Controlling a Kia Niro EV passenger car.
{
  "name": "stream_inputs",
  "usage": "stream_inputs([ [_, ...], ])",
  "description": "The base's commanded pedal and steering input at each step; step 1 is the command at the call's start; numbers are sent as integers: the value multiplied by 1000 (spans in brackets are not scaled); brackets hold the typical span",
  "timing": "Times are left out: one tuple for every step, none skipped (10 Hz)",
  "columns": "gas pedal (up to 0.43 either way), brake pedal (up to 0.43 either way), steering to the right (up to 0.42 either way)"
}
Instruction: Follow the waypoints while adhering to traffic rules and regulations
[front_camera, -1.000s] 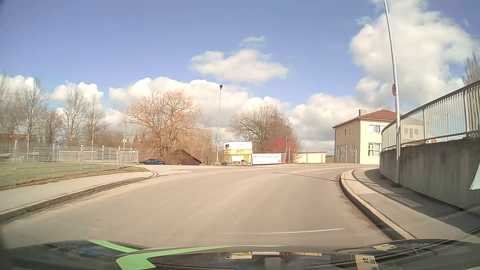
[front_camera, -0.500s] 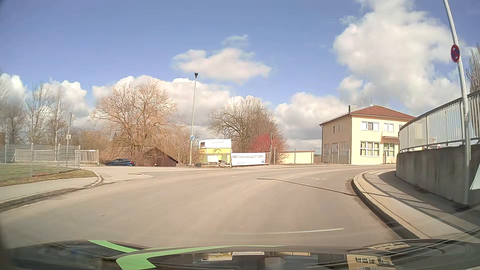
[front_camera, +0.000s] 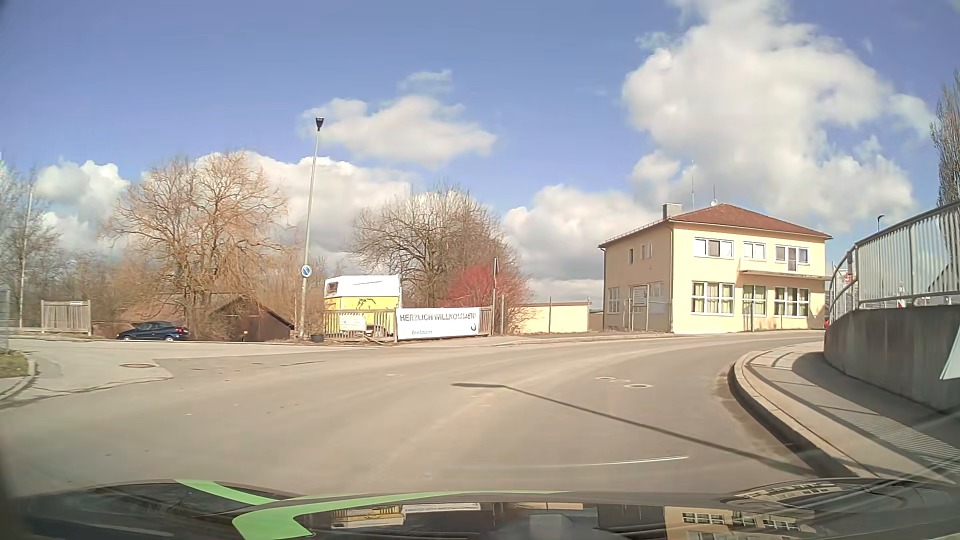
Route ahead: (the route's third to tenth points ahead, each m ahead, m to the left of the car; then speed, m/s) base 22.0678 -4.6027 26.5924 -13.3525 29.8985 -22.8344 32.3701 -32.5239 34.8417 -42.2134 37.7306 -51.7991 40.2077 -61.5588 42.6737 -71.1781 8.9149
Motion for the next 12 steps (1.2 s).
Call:
stream_inputs([
  [28, 0, 113],
  [28, 0, 118],
  [28, 0, 122],
  [28, 0, 133],
  [28, 0, 135],
  [28, 0, 137],
  [28, 0, 141],
  [28, 0, 141],
  [47, 0, 141],
  [98, 0, 144],
  [98, 0, 146],
  [98, 0, 147],
])
